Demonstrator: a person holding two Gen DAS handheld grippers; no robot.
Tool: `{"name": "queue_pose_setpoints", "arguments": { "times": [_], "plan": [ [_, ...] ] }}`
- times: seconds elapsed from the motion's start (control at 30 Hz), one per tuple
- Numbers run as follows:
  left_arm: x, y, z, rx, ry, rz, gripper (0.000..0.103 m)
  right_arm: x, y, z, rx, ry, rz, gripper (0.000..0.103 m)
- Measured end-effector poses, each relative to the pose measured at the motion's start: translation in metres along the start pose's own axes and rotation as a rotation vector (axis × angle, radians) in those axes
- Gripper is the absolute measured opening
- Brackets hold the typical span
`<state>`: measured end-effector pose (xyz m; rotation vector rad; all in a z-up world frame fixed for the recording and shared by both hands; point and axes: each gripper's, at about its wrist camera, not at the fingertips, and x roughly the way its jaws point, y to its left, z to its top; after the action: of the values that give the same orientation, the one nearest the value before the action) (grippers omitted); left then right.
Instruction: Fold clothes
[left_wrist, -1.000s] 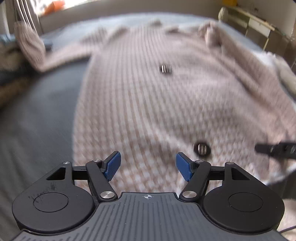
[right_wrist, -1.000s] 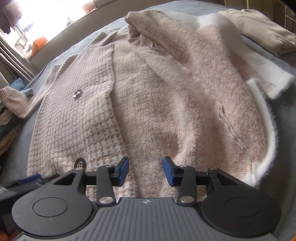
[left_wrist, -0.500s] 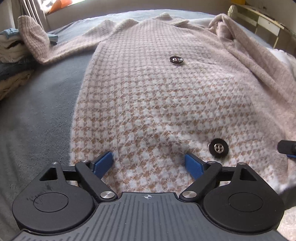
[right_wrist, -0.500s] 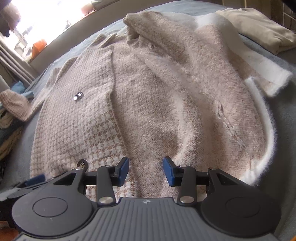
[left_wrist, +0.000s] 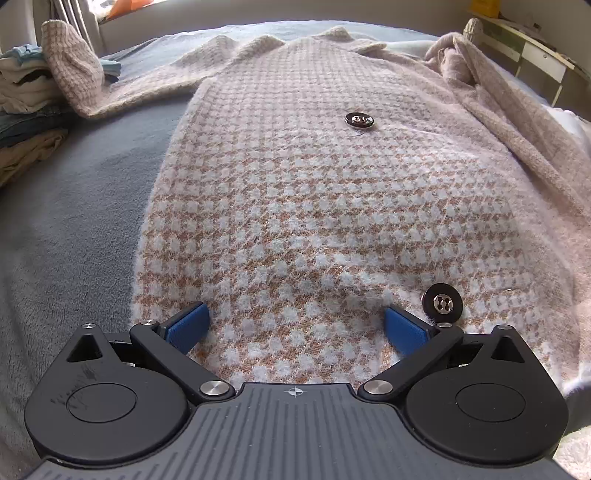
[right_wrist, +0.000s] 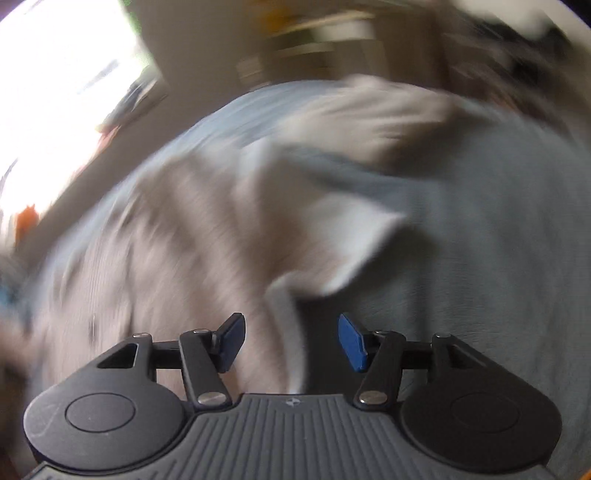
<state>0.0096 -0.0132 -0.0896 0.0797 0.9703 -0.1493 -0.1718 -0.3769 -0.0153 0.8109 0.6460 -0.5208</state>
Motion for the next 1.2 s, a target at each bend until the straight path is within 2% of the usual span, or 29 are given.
{"name": "queue_pose_setpoints", "arguments": {
  "times": [0.1, 0.17, 0.3, 0.5, 0.6, 0.63, 0.67, 0.7, 0.73, 0.77, 0.97, 1.2],
  "plan": [
    [0.000, 0.000, 0.000, -0.001, 0.000, 0.002, 0.102, 0.020, -0.052, 0.029, 0.302, 0.001, 0.034, 0.060],
    [0.001, -0.001, 0.000, -0.002, 0.000, 0.004, 0.103, 0.035, -0.077, 0.039, 0.442, 0.005, 0.053, 0.060],
    [0.003, -0.003, 0.001, 0.001, 0.002, 0.013, 0.103, 0.065, -0.090, 0.049, 0.541, 0.012, 0.092, 0.062],
    [0.005, -0.003, 0.002, -0.009, 0.002, 0.016, 0.103, 0.092, -0.084, 0.059, 0.512, 0.004, 0.087, 0.061],
    [0.005, -0.004, 0.002, -0.011, 0.000, 0.018, 0.103, 0.098, -0.080, 0.065, 0.477, -0.001, 0.081, 0.046],
    [0.005, -0.004, 0.002, -0.009, -0.002, 0.019, 0.103, 0.099, -0.079, 0.067, 0.459, 0.003, 0.067, 0.032],
    [0.005, -0.005, 0.002, -0.007, -0.004, 0.020, 0.103, 0.100, -0.078, 0.068, 0.442, 0.007, 0.052, 0.023],
    [0.005, -0.005, 0.002, -0.006, -0.006, 0.020, 0.103, 0.100, -0.077, 0.070, 0.430, 0.007, 0.045, 0.020],
    [0.005, -0.005, 0.002, -0.005, -0.006, 0.019, 0.103, 0.100, -0.076, 0.071, 0.422, 0.004, 0.044, 0.011],
    [0.004, -0.004, 0.002, -0.006, -0.005, 0.018, 0.103, 0.097, -0.074, 0.072, 0.410, -0.003, 0.049, 0.007],
    [0.004, -0.003, 0.003, -0.011, 0.001, 0.013, 0.103, 0.067, -0.044, 0.084, 0.298, -0.063, 0.137, 0.004],
    [0.002, -0.001, 0.004, -0.017, 0.007, 0.004, 0.103, 0.011, 0.030, 0.096, 0.055, -0.108, 0.344, 0.004]
  ]
}}
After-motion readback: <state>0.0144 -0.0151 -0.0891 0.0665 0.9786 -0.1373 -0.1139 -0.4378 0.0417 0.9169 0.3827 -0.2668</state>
